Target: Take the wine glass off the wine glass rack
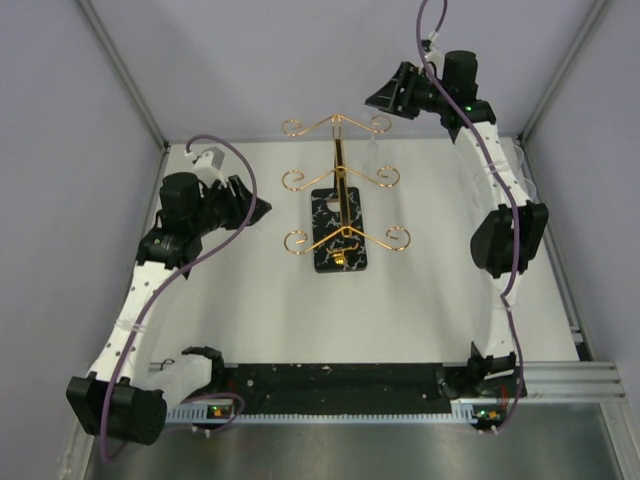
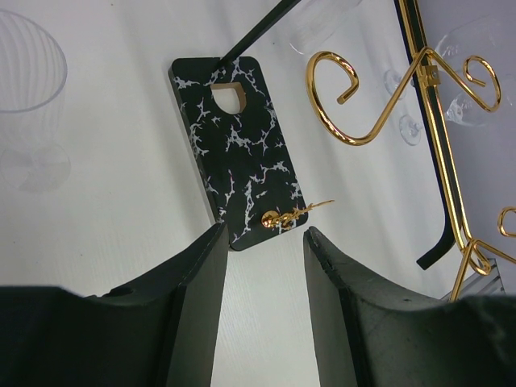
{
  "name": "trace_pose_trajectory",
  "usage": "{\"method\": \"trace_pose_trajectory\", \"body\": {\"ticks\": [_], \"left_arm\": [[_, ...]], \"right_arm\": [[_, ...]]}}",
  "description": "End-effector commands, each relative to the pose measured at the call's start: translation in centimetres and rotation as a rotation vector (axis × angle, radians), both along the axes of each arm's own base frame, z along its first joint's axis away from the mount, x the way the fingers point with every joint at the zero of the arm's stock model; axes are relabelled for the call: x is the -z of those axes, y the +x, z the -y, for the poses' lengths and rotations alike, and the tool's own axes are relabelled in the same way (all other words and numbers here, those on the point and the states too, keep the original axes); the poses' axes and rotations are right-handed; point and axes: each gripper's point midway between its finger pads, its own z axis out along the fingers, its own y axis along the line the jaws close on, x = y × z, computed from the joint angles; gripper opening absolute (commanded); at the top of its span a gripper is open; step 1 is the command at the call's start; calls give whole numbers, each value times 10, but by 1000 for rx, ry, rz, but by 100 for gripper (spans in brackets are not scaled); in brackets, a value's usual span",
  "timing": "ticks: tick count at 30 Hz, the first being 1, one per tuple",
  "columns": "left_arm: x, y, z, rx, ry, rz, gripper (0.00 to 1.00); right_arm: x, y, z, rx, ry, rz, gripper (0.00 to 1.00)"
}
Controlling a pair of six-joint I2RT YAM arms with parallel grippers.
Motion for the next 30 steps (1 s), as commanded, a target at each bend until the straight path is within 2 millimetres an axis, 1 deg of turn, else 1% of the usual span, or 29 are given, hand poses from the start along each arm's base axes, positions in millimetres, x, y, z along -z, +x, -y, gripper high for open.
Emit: {"method": "trace_pose_trajectory", "body": {"ticks": [1, 7, 10, 13, 15, 18, 22, 24, 28, 30], "left_arm": [[-7, 4, 2, 10, -3, 48, 48], [-8, 4, 1, 6, -4, 49, 49], [-7, 4, 1, 5, -2, 49, 49], [-8, 4, 1, 4, -1, 50, 48], [-8, 4, 1, 5, -2, 50, 49], [-8, 4, 0, 2, -1, 52, 49], [-7, 4, 1, 4, 0, 49, 48], [-8, 4, 1, 4, -1, 50, 49], [-7, 3, 0, 2, -1, 49, 49], [-5, 3, 0, 0, 1, 46, 49]], "right_arm": [[-35, -7, -6, -64, 55, 87, 62], [-37, -13, -10, -93, 68, 79, 62], [-36, -16, -10, -109, 77, 64, 59], [-34, -19, -11, -112, 76, 56, 59], [-28, -20, -10, -112, 73, 39, 57], [-25, -24, -10, -115, 63, 37, 49], [-20, -29, -9, -117, 53, 28, 44], [-19, -30, -7, -109, 43, 33, 39], [-22, -33, -6, -104, 37, 39, 24], [-22, -33, -5, -97, 35, 41, 20]]}}
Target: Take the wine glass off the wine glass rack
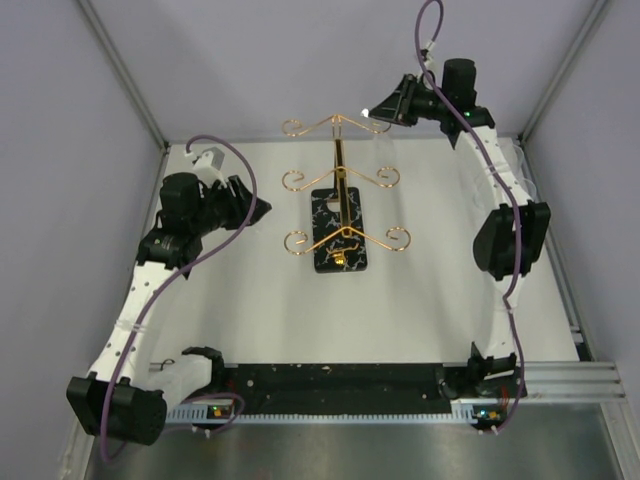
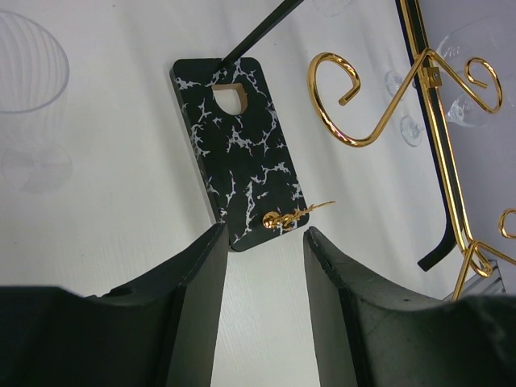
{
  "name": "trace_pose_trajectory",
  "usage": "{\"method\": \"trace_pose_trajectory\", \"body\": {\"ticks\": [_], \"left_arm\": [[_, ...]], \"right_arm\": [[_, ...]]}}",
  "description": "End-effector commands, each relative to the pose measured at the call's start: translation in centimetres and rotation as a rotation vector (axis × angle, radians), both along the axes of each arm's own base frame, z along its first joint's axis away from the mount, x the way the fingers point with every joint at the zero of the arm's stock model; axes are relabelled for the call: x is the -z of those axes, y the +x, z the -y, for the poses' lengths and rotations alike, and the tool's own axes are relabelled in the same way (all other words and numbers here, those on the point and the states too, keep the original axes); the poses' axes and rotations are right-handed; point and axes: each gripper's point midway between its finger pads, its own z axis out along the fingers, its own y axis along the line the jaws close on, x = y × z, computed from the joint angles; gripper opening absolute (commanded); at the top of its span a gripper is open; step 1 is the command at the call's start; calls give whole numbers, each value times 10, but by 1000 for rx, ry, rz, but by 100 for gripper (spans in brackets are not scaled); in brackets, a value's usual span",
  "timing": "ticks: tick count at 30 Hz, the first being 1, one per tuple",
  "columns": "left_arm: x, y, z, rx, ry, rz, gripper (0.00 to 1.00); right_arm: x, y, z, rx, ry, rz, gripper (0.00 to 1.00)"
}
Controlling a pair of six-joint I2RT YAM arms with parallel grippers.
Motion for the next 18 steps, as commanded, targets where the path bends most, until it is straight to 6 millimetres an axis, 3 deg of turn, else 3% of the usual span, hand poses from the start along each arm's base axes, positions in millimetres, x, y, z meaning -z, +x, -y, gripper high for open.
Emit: {"method": "trace_pose_trajectory", "body": {"ticks": [1, 7, 18], "left_arm": [[-6, 3, 0, 1, 0, 45, 49], [-6, 3, -2, -6, 6, 48, 48], [-3, 4, -2, -9, 11, 43, 49]], "right_arm": [[-35, -16, 3, -6, 2, 87, 17], [-42, -20, 5, 5, -3, 100, 0], [-61, -32, 12, 55, 7, 103, 0]]}}
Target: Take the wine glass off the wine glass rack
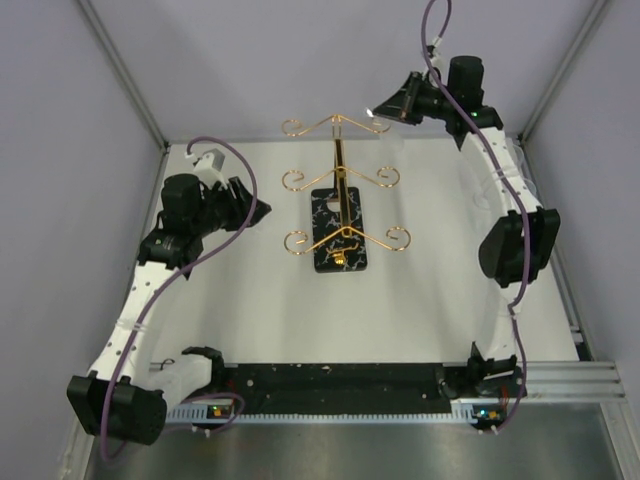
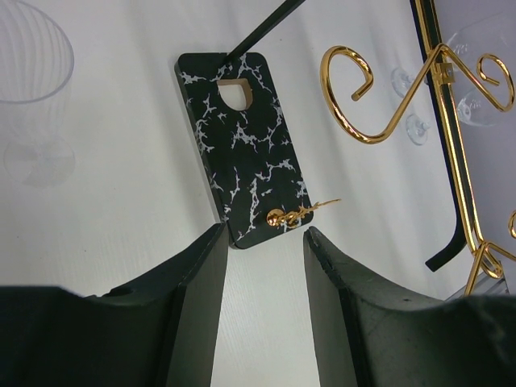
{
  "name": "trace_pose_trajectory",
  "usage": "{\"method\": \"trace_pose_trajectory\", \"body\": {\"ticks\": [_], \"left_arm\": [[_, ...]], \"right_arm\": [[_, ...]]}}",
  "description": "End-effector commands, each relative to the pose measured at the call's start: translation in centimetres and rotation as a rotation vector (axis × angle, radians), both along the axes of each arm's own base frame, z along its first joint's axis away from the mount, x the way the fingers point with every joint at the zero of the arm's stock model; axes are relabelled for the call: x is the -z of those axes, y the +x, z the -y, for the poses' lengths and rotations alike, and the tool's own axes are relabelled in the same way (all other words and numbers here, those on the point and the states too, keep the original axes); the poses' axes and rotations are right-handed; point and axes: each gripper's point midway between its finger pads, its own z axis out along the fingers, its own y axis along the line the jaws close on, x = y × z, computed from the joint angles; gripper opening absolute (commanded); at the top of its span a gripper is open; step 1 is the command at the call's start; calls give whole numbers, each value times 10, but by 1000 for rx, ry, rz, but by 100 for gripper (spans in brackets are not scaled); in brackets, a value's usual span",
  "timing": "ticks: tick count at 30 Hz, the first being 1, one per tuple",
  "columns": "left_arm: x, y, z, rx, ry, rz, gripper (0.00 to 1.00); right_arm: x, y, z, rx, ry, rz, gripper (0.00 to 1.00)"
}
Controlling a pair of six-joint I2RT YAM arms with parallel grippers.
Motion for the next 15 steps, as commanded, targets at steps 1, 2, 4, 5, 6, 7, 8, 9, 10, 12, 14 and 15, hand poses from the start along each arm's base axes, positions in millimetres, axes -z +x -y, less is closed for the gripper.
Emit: {"method": "trace_pose_trajectory", "body": {"ticks": [1, 2, 4, 5, 6, 7, 8, 9, 10, 12, 14, 15], "left_arm": [[-9, 4, -1, -3, 6, 55, 49], [-10, 3, -1, -3, 6, 58, 49], [-10, 3, -2, -4, 8, 59, 49], [-10, 3, -2, -4, 8, 58, 49], [-10, 3, -2, -3, 9, 60, 49], [-10, 3, -2, -3, 9, 60, 49], [-11, 2, -2, -3, 9, 63, 49], [-12, 3, -2, -3, 9, 63, 48], [-12, 3, -1, -2, 8, 63, 48], [-13, 2, -1, -2, 8, 66, 48], [-12, 2, -1, -1, 8, 61, 48], [-12, 2, -1, 0, 6, 62, 48]], "right_arm": [[-49, -22, 7, 23, 13, 96, 0], [-50, -23, 8, 31, 8, 98, 0], [-51, -24, 13, 56, -10, 103, 0], [-52, -25, 14, 63, -15, 105, 0], [-52, -26, 14, 64, -18, 108, 0], [-51, -27, 14, 62, -18, 104, 0], [-52, -28, 15, 63, -18, 101, 0], [-52, -30, 15, 60, -16, 98, 0], [-49, -31, 14, 57, -18, 89, 0], [-48, -34, 13, 43, -10, 79, 0], [-46, -37, 7, 6, 13, 63, 0], [-45, -37, 5, -5, 27, 55, 0]]}}
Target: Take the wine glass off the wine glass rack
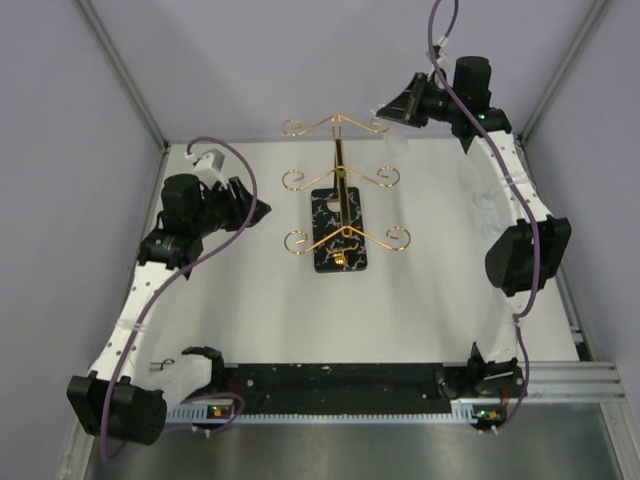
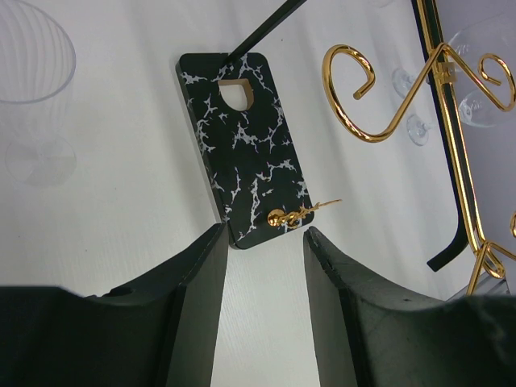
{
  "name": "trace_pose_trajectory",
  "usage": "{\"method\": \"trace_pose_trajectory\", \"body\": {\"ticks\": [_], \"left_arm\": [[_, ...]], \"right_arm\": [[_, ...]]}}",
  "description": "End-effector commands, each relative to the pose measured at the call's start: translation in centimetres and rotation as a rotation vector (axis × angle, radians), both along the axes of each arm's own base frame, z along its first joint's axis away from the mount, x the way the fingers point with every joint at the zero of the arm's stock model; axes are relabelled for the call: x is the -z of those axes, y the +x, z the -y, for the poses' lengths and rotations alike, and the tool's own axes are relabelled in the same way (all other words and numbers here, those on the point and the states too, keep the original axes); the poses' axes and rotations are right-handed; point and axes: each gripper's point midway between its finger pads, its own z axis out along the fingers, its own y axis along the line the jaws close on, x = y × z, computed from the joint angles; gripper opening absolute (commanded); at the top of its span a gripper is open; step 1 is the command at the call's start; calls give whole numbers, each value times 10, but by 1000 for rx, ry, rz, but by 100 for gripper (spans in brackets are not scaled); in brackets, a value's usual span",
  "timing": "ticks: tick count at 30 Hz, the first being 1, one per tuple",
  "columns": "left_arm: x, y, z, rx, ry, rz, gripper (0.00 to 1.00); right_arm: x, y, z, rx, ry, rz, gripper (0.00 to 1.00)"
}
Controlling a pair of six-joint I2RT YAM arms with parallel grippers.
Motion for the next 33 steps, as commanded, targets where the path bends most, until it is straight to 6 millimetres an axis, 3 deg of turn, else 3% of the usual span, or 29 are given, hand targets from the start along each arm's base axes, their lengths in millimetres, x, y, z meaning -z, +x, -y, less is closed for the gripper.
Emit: {"method": "trace_pose_trajectory", "body": {"ticks": [1, 10, 19, 25, 33], "left_arm": [[-13, 2, 0, 5, 3, 62, 49], [-11, 1, -1, 3, 4, 61, 48], [-10, 1, 0, 8, 1, 57, 48], [-10, 1, 1, 11, 0, 57, 48], [-8, 0, 0, 6, 0, 56, 48]], "right_arm": [[-27, -18, -7, -62, 60, 41, 0], [-33, -19, -34, -114, 96, 49, 0], [-36, 2, -48, -108, 190, 72, 0], [-38, 18, -48, -58, 260, 110, 0], [-36, 37, -25, 87, 280, 149, 0]]}}
